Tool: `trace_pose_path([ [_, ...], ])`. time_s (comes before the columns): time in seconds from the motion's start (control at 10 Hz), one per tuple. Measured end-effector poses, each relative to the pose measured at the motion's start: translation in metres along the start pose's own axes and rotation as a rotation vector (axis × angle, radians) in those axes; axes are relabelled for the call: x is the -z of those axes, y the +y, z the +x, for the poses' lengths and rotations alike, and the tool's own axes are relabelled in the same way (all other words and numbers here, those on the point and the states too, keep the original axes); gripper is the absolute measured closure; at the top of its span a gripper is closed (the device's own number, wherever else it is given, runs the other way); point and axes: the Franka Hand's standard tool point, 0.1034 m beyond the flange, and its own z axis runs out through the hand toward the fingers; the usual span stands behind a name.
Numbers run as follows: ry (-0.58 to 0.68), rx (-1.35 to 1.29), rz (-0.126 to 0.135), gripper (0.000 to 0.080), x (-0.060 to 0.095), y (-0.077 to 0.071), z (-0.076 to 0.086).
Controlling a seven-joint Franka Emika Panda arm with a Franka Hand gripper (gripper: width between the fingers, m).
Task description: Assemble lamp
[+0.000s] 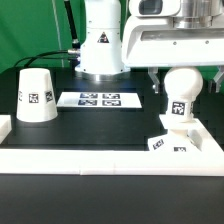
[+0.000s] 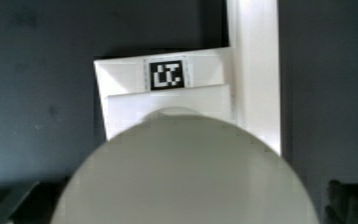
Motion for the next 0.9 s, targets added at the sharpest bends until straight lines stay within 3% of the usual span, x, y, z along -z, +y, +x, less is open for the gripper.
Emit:
trace_pose_path([
  [0.1, 0.003, 0.145, -0.022, 0.0101, 0.0001, 0.0021, 0.0006],
  [0.9, -0.007, 0.851, -0.05, 0.0101, 0.0015, 0.002, 0.0021],
])
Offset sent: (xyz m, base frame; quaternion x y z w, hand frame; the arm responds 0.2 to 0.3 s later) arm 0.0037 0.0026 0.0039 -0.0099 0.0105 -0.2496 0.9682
